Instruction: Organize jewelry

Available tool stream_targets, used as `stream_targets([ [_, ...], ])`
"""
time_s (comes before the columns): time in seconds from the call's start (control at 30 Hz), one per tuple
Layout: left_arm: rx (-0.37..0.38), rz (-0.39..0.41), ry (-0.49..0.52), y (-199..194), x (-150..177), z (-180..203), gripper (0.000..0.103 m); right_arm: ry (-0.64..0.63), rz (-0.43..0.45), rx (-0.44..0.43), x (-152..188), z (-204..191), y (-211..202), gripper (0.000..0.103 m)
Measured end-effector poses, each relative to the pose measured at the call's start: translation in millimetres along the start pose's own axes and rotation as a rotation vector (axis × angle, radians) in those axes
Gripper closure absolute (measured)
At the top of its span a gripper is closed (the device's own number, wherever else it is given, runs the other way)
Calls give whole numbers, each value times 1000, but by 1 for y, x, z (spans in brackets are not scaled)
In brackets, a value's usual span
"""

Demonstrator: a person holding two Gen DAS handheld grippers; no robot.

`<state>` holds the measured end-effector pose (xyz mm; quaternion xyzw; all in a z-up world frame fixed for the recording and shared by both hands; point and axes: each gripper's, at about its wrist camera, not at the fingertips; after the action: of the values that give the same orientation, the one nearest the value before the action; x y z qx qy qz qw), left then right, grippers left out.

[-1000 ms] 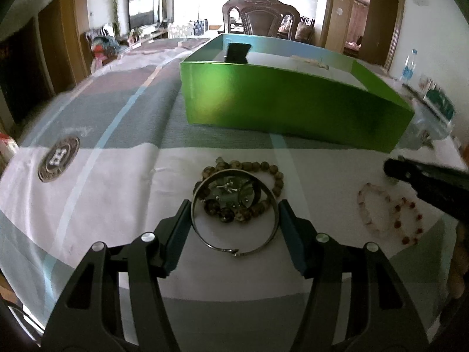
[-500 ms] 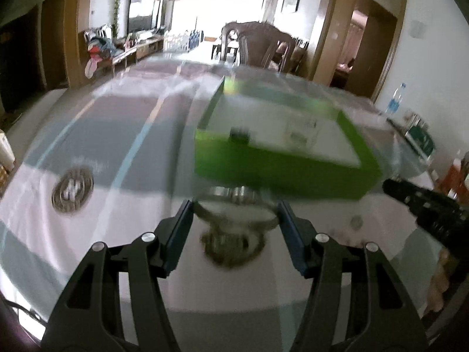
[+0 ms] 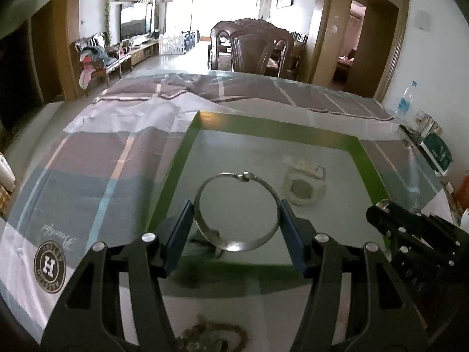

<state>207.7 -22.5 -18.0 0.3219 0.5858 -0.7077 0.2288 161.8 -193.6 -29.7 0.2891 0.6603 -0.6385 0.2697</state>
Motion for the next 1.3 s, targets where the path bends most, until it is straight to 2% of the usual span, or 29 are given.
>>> stream_targets([
  [0.03,5,6,4,1,0,1,41,6,4,-2,2,2,-4,63],
  [0.07,11,12,4,-1,1,1,34,8,12,-6,4,4,-8,49],
  [0.1,15,15,5,-3,1,0,31,7,28,-9,7,5,-14,46],
  [0.23,17,47,10,-17,4,-5,28,-18,47,-18,21,12,-37,46],
  [0.33,-14,40,-3,-26,13,-14,25,-12,7,-65,33,17,-43,46],
  [0.43,-68,5,-9,-33,32,-23,23,-14,-53,-103,45,19,-34,46],
  [0.63,-106,-29,-17,-40,73,-39,22,18,-88,-56,48,23,-8,46],
  [0.77,-89,-63,-55,-35,88,-49,22,53,-84,-64,46,27,-2,46],
  [0.83,-73,-80,-73,-32,94,-52,21,55,-77,-38,45,29,0,46],
  [0.97,-66,-95,-72,-25,102,-51,21,79,-89,-12,47,36,0,46],
  [1.03,-61,-99,-66,-25,106,-49,21,96,-100,-27,53,38,-7,46],
  [1.3,-63,-62,-36,-29,125,-44,21,136,-78,-39,116,53,-37,46],
])
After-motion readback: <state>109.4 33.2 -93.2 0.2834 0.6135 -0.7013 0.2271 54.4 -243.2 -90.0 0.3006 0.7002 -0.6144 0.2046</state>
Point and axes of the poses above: each gripper's, at about its wrist camera, not at the fingertips, and y roughly the way its jaws point, z to its right, x to its underside, and after that the axes turned 1 degree about x, right-handed
